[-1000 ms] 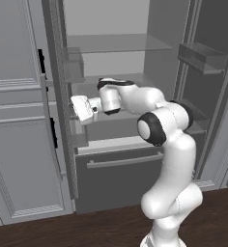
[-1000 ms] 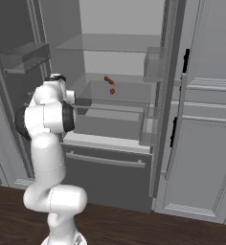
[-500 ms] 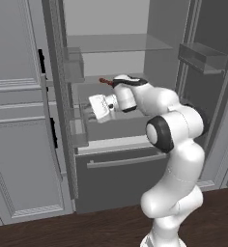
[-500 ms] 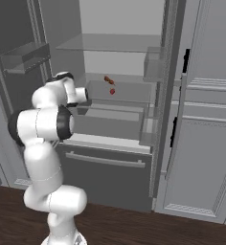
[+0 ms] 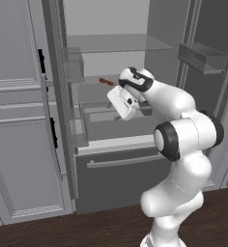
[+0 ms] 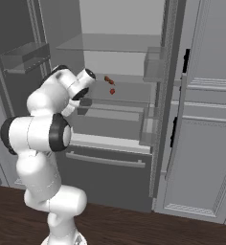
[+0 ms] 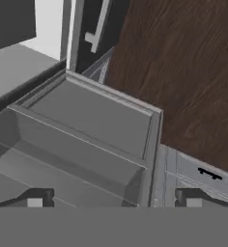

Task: Take the strawberry from the fridge and place it on top of the pancake, located on the dining counter.

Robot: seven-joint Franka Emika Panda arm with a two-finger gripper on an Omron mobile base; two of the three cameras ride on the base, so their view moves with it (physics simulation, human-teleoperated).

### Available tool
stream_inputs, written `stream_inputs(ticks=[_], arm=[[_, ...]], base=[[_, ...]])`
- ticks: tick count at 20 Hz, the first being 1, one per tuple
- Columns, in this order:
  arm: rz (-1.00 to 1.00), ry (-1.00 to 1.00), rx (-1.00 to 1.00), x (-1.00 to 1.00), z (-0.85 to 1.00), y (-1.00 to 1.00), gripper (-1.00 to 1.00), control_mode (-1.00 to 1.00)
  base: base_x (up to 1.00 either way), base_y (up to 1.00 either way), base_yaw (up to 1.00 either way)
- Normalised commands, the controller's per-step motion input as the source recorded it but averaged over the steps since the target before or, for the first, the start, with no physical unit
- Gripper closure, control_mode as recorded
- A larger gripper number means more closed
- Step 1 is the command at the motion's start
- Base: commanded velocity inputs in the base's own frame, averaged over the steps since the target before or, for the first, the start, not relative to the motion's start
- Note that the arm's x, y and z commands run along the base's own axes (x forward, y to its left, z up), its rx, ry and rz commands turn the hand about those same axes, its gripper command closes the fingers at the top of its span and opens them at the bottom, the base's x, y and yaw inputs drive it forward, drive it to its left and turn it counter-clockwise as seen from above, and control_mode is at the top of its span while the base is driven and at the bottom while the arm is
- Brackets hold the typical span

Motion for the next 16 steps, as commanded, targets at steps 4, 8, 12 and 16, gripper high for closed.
stream_inputs(ticks=[4,8,12,16], arm=[[0.71,-0.57,-0.46,-0.29,0.00,-0.58,-1.00,-1.00],[0.73,-0.40,-0.46,-0.71,0.00,-0.55,-1.00,-1.00],[0.54,-0.27,-0.41,-1.00,0.08,-0.80,-1.00,-1.00],[0.50,-0.17,-0.38,-1.00,-0.03,-0.81,-1.00,-1.00]], base=[[0.00,0.00,0.00],[0.00,0.00,0.00],[0.00,0.00,0.00],[0.00,0.00,0.00]])
